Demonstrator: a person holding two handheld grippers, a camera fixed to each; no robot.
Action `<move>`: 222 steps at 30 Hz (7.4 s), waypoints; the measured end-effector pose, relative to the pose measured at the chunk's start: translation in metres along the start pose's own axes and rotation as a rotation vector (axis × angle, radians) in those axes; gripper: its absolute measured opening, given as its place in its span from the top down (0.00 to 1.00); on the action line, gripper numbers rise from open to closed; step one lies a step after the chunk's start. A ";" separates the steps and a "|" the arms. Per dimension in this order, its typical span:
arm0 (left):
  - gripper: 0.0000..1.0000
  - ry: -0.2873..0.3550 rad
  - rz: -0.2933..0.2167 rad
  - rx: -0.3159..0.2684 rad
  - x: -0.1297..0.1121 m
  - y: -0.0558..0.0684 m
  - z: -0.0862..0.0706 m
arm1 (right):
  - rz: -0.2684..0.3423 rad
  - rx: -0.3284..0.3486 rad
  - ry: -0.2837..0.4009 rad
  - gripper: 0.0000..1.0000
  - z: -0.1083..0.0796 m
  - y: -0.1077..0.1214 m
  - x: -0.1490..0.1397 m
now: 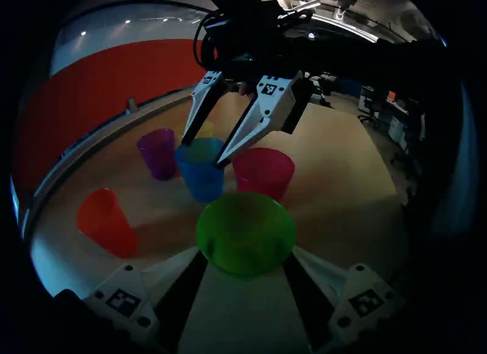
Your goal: Pour water
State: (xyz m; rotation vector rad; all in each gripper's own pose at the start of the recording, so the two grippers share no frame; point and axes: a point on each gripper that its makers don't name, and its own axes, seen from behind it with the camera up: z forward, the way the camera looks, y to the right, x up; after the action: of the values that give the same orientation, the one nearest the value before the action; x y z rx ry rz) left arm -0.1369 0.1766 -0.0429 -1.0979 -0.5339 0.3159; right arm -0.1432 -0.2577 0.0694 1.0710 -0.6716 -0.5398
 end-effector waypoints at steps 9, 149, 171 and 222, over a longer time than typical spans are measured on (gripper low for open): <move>0.19 0.002 -0.002 0.000 0.000 0.000 0.000 | -0.008 0.001 -0.014 0.01 0.002 -0.001 -0.004; 0.19 0.227 -0.017 0.202 0.102 -0.012 -0.047 | 0.077 -0.250 0.657 0.07 -0.122 -0.011 0.109; 0.19 0.360 -0.047 0.247 0.134 -0.021 -0.070 | 0.069 -0.258 0.666 0.07 -0.134 -0.014 0.112; 0.19 0.423 -0.075 0.229 0.150 -0.014 -0.080 | 0.012 -0.255 0.658 0.07 -0.163 -0.018 0.132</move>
State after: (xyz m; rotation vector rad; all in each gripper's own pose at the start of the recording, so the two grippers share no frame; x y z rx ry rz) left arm 0.0323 0.1848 -0.0207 -0.8864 -0.1562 0.0709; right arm 0.0640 -0.2567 0.0317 0.9266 -0.0284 -0.2257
